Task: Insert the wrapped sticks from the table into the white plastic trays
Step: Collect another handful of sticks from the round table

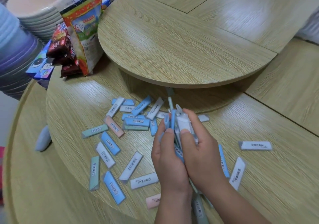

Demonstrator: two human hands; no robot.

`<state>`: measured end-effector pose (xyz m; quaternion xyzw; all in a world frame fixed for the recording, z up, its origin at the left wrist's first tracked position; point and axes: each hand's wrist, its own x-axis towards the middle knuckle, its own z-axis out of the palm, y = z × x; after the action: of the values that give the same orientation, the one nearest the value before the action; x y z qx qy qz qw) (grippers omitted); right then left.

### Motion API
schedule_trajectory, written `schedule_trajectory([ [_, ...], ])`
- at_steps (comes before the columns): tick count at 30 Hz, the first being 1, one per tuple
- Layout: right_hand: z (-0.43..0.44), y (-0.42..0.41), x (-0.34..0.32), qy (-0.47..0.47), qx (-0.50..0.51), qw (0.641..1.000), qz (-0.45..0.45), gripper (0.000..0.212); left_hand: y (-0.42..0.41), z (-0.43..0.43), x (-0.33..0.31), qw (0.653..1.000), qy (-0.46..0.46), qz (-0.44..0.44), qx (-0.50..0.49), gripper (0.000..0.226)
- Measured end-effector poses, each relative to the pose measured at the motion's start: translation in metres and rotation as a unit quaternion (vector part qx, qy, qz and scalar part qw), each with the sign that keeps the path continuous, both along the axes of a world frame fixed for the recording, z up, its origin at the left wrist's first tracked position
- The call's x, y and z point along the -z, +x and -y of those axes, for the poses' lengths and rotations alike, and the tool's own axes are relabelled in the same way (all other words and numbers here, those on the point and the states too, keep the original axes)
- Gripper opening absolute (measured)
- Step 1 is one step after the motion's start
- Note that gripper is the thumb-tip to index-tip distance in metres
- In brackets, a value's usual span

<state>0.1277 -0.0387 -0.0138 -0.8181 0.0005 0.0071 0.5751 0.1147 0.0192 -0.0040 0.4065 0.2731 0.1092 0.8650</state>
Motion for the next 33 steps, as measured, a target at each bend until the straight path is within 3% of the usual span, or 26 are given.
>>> schedule_trajectory([
  [8,0.000,-0.003,-0.006,0.015,0.041,0.999,0.004,0.048,0.001,0.000,-0.001,0.998,0.032,0.038,0.038,0.037],
  [17,0.030,0.002,-0.011,0.011,0.070,0.997,0.014,0.046,0.009,0.028,-0.001,0.993,0.001,0.081,0.089,0.038],
  [26,0.093,0.007,-0.020,0.036,0.069,0.997,0.019,0.039,0.014,0.091,-0.008,0.991,0.017,0.090,0.098,0.039],
  [33,0.182,0.010,-0.025,0.033,0.112,0.993,0.024,0.047,0.021,0.181,-0.014,0.986,0.040,0.082,0.142,0.038],
])
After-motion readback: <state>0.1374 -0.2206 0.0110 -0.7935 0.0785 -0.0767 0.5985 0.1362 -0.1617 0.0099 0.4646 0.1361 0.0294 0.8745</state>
